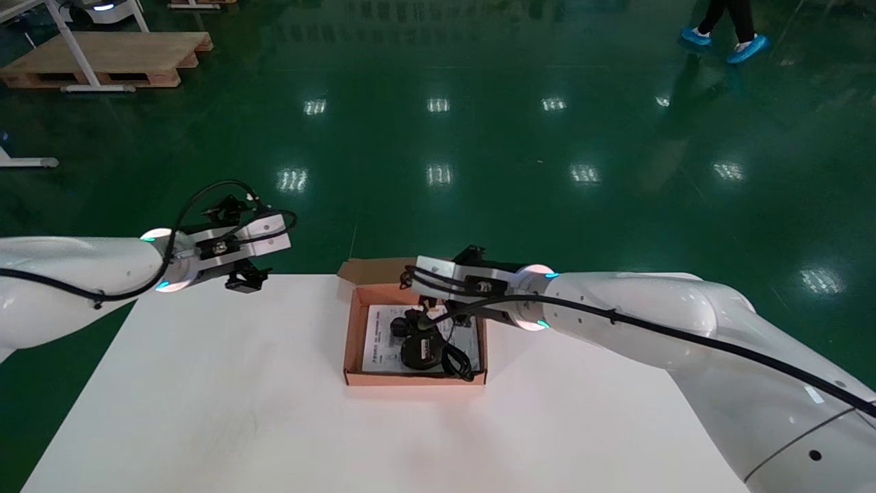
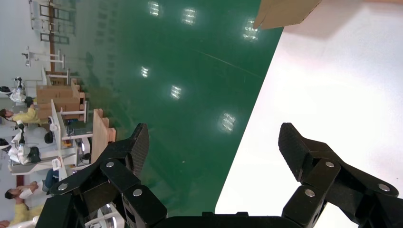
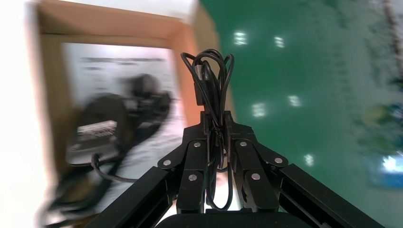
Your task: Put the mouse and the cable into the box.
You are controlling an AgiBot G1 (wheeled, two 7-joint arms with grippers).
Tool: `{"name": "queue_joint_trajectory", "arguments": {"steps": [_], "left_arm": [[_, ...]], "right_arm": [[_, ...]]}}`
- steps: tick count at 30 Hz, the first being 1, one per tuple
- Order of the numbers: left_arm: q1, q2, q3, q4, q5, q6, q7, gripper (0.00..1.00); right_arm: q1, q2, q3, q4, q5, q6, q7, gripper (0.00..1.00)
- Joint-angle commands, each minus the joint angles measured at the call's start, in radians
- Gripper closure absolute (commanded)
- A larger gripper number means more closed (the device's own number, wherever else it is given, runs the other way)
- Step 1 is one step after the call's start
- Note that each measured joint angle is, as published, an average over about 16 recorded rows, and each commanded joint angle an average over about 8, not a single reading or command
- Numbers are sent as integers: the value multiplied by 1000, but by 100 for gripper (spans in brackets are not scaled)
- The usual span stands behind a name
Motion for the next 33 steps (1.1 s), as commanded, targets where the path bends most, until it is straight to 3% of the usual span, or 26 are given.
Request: {"name": "queue_joint_trajectory", "arguments": {"steps": [1,4,5,20,33], "left_arm": [[1,-1,0,-4,5,1,-6,0],[1,-2,0,-6,7,2,-9,0],[1,-2,0,-7,8,2,-10,0],[1,-2,0,-5,7,2,-7,0],[1,-2,0,-5,7,2,-7,0]], "right_arm": [[-1,0,-19,-25,-3,54,24,38],[-5,-1,-31,-39,2,74,35,2],[-6,-1,-34,-42,2,78,37,0],[-11,12,-15,-21,22,46,30,0],[-108,159,103,95,259,-127,38,0]]}}
